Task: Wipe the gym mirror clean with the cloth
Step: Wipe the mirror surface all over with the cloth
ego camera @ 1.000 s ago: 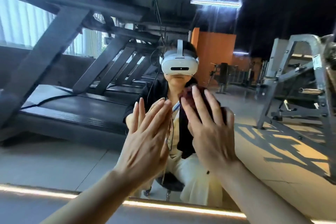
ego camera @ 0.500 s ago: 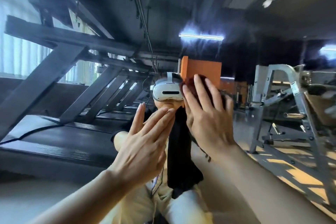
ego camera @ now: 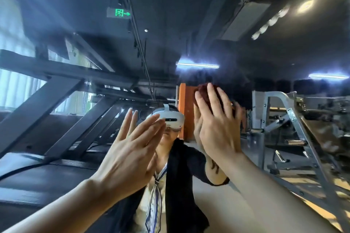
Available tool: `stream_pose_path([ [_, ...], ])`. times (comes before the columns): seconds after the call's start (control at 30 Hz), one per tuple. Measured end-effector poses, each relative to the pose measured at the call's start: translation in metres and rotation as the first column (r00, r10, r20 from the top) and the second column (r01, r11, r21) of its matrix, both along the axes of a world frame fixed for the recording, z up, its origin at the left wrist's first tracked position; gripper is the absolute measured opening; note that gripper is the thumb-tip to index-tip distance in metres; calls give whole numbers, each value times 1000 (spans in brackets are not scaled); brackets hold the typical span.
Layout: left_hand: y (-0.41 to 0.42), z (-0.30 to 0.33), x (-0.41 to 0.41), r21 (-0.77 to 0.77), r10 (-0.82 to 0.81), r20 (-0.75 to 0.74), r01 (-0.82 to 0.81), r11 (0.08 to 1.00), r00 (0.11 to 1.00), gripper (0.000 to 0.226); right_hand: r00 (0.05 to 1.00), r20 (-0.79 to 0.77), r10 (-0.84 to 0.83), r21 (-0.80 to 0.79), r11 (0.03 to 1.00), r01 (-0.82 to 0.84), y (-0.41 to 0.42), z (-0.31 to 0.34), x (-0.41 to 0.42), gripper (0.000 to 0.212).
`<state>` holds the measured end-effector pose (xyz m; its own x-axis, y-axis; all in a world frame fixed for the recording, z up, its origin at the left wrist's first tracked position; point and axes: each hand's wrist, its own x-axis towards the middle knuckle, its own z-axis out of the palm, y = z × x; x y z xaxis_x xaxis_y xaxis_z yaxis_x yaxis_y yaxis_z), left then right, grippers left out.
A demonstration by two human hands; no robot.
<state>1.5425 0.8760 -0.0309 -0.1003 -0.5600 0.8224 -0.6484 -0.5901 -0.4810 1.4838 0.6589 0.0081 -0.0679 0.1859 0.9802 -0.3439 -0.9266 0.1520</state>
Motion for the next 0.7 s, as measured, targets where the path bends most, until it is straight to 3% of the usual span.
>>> stream_pose_path([
  [0.1,1,18,3,-17,-9,10,10,1000,1000,62,990,107,89,167,980,-106,14,31,11,45],
  [0.17,4,30,6,-22,-11,36,12,1000,999,62,987,124,105,159,979,-124,38,43,22,43],
  [0.3,9,59,11,-16,26,74,-25,1000,997,62,991,-48,128,-128,983,-133,81,78,46,47],
  [0.4,2,75,10,-18,37,97,-36,999,995,64,991,-101,84,-245,963,-107,65,103,44,45],
  [0.53,-30,86,-1,-18,49,110,-47,999,993,72,998,13,56,-105,993,-55,10,115,15,47],
  [0.7,-94,87,-29,26,1,148,-5,1000,989,74,999,45,8,69,998,-12,-61,109,-33,47],
])
